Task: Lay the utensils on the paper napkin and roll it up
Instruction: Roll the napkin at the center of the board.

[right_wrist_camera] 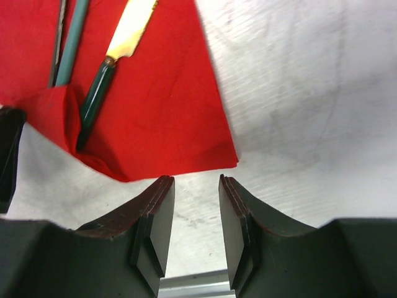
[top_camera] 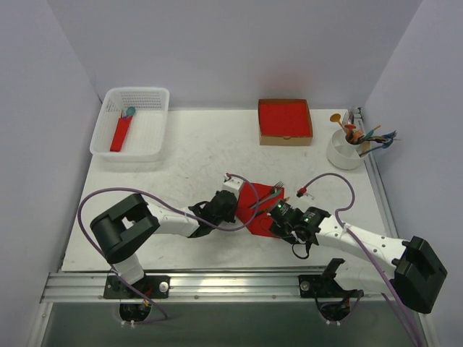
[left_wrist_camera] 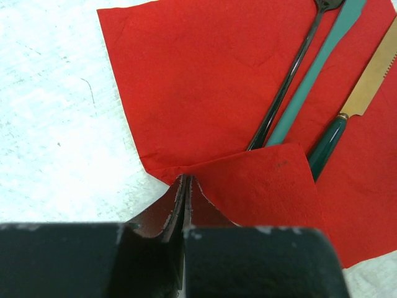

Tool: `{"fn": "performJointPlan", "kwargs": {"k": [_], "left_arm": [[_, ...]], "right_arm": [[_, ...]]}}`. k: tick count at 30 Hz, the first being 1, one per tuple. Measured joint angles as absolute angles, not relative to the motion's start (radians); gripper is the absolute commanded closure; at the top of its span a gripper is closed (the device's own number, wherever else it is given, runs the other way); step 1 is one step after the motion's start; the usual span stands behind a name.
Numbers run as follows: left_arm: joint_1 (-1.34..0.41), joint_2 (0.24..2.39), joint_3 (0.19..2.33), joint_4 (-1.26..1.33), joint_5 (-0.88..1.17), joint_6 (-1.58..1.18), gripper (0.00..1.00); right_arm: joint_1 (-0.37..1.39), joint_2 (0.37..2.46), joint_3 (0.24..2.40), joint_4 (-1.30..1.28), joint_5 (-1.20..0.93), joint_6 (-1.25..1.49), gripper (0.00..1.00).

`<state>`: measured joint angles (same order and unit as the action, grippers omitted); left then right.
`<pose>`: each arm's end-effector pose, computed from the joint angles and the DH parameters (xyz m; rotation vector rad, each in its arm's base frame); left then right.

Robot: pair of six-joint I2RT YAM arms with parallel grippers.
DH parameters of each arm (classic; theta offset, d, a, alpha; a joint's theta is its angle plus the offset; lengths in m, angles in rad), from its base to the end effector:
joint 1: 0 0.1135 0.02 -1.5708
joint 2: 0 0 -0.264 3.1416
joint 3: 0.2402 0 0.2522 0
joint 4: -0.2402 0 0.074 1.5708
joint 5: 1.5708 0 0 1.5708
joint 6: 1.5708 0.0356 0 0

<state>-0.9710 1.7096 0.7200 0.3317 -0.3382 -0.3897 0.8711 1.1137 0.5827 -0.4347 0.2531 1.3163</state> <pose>0.1939 -0.2627 0.1374 0.4548 2.1654 -0.3885 0.1400 0.1525 0.1889 0.6716 2.5014 0.5664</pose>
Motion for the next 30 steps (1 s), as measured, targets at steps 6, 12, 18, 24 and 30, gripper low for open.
{"fn": "performJointPlan", "kwargs": {"k": [6,12,18,24,30], "left_arm": [[-0.997,1.708,0.712,0.342,-0.371,-0.427,0.96],[-1.006,1.708,0.712,0.341,-0.385,-0.435,0.96],[-1.011,1.708,0.712,0.34,-0.39,-0.435,0.96],[-1.015,1.708,0.712,0.34,-0.393,-0.434,0.96],[-1.018,1.708,0.712,0.339,-0.397,-0.433,0.96]], "right_arm": [[0.805,1.142,0.556,-0.434,0.288,1.316,0.64],[0.759,1.163,0.508,-0.396,0.288,1.297,0.65],[0.758,1.178,0.496,-0.364,0.276,1.288,0.66],[0.758,1.176,0.49,-0.347,0.272,1.294,0.67],[0.788,1.176,0.49,-0.348,0.273,1.325,0.68]]}}
